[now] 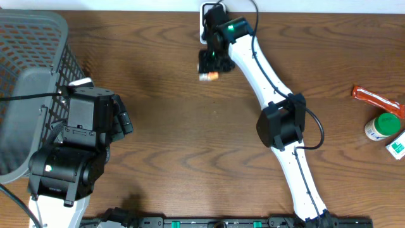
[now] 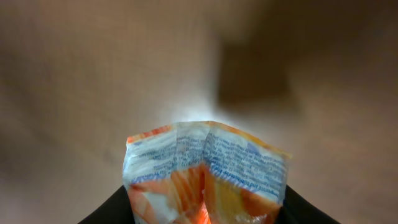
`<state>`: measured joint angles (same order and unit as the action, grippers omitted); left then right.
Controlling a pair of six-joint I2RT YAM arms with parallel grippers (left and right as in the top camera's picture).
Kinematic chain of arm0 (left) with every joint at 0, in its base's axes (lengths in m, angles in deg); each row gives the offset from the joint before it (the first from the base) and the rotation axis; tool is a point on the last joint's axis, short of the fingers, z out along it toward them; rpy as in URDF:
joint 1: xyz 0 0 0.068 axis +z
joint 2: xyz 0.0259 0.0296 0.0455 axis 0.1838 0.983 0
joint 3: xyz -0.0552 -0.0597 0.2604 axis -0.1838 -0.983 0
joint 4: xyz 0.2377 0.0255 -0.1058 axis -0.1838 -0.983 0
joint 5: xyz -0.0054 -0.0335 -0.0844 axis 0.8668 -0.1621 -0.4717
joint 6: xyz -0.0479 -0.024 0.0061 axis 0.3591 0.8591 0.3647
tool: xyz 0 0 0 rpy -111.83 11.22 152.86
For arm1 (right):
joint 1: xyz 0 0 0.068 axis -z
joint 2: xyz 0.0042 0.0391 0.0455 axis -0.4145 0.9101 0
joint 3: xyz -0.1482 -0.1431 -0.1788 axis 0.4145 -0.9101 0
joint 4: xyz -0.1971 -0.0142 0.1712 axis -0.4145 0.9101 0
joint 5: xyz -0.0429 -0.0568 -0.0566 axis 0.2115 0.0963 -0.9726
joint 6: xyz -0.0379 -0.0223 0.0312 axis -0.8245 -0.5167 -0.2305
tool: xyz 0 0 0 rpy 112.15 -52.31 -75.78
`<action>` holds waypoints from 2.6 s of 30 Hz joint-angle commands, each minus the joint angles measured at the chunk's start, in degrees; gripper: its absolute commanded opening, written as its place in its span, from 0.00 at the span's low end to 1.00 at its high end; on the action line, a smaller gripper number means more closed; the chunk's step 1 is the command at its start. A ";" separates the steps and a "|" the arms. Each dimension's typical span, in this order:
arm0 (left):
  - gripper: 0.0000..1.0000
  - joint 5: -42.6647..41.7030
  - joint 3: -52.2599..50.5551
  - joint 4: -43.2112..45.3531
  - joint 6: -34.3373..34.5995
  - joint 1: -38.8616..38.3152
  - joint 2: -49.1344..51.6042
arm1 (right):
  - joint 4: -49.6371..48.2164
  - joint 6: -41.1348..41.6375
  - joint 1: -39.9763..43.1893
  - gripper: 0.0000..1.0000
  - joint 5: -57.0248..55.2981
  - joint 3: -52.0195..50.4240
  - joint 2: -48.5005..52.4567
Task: Scan the item barcode
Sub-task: 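Hold tissue pack up in front of white scanner with right gripper, then carry tissue pack to table right edge and drop it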
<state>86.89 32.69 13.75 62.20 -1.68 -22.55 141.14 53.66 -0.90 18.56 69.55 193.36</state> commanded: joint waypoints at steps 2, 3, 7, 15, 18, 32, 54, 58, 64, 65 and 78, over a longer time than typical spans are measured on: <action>0.98 0.20 0.52 -0.15 0.57 -0.02 0.02 | -7.04 0.79 0.83 0.51 -12.55 1.62 0.26; 0.98 0.20 0.52 -0.15 0.57 -0.02 0.02 | -8.96 0.79 0.68 0.52 -15.23 1.62 0.26; 0.98 0.20 0.52 -0.15 0.57 -0.02 0.02 | -17.62 -2.82 -0.02 0.51 -22.12 1.60 0.28; 0.98 0.20 0.52 -0.15 0.57 -0.02 0.02 | -35.45 -4.79 -0.07 0.52 -26.49 -1.99 0.94; 0.98 0.20 0.52 -0.15 0.57 -0.02 0.02 | -41.35 -4.79 0.37 0.52 -27.87 -2.19 2.38; 0.98 0.20 0.52 -0.15 0.57 -0.04 0.02 | -47.67 -4.17 0.59 0.51 -30.14 -2.19 6.60; 0.98 0.20 0.52 -0.15 0.55 -0.04 0.02 | 12.37 7.28 8.13 0.43 -47.82 2.93 -13.44; 0.98 0.17 0.52 -0.15 0.55 -0.02 0.02 | 16.63 7.26 16.02 0.44 -49.48 1.88 -11.19; 0.98 0.20 0.52 -0.15 0.55 -0.04 0.02 | 14.16 11.30 29.97 0.46 -43.71 -2.36 -8.55; 0.98 0.20 0.52 -0.15 0.57 -0.04 0.02 | 13.49 11.30 32.04 0.45 -43.04 -3.04 -8.07; 0.98 0.20 0.52 -0.15 0.57 -0.04 0.02 | 3.32 7.85 52.72 0.99 -27.28 -12.09 -7.06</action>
<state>86.89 32.69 13.78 62.20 -1.68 -22.55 144.18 63.24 50.24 -14.79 55.45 186.65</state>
